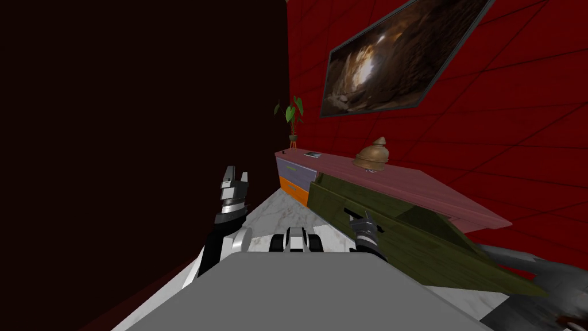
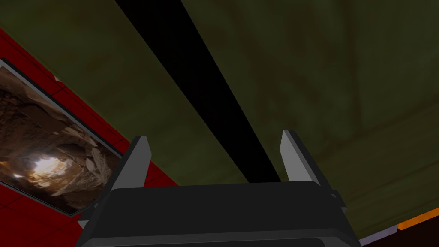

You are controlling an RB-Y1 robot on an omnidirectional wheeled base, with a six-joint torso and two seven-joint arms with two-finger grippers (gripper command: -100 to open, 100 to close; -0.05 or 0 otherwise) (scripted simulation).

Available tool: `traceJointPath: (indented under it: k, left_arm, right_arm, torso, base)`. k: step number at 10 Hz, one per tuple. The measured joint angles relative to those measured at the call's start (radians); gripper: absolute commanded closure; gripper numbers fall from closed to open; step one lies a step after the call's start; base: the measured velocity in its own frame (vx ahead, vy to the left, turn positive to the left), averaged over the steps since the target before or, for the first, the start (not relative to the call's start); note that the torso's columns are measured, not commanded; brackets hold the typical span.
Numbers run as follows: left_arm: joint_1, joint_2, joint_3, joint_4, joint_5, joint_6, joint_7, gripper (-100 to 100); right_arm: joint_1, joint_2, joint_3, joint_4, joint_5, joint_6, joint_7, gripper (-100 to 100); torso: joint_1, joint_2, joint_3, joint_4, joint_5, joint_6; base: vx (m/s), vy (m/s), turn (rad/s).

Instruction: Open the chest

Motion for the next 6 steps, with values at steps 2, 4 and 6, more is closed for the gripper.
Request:
traceJointPath:
  k: [2, 4, 6]
  left_arm:
    - [0.000, 0.000, 0.000, 0.000, 0.000, 0.000, 0.000, 0]
    - [0.000, 0.000, 0.000, 0.000, 0.000, 0.000, 0.000, 0]
    - [0.000, 0.000, 0.000, 0.000, 0.000, 0.000, 0.000, 0]
  right_arm:
    - [0.041, 0.011, 0.006, -0.053, -0.006, -0.017, 0.019, -100]
    - [0.092, 0.020, 0.014, -0.099, -0.010, -0.040, 0.037, -100]
    - [0.128, 0.029, 0.025, -0.134, -0.008, -0.050, 0.051, -100]
  torso:
    - [0.000, -0.001, -0.001, 0.000, 0.000, 0.000]
    - [0.004, 0.002, -0.001, 0.003, 0.005, 0.001]
    - [0.008, 0.006, 0.000, 0.007, 0.009, 0.000]
  base:
    - [0.042, -0.004, -0.037]
    - [0.048, -0.002, -0.036]
    - [0.031, -0.011, -0.016]
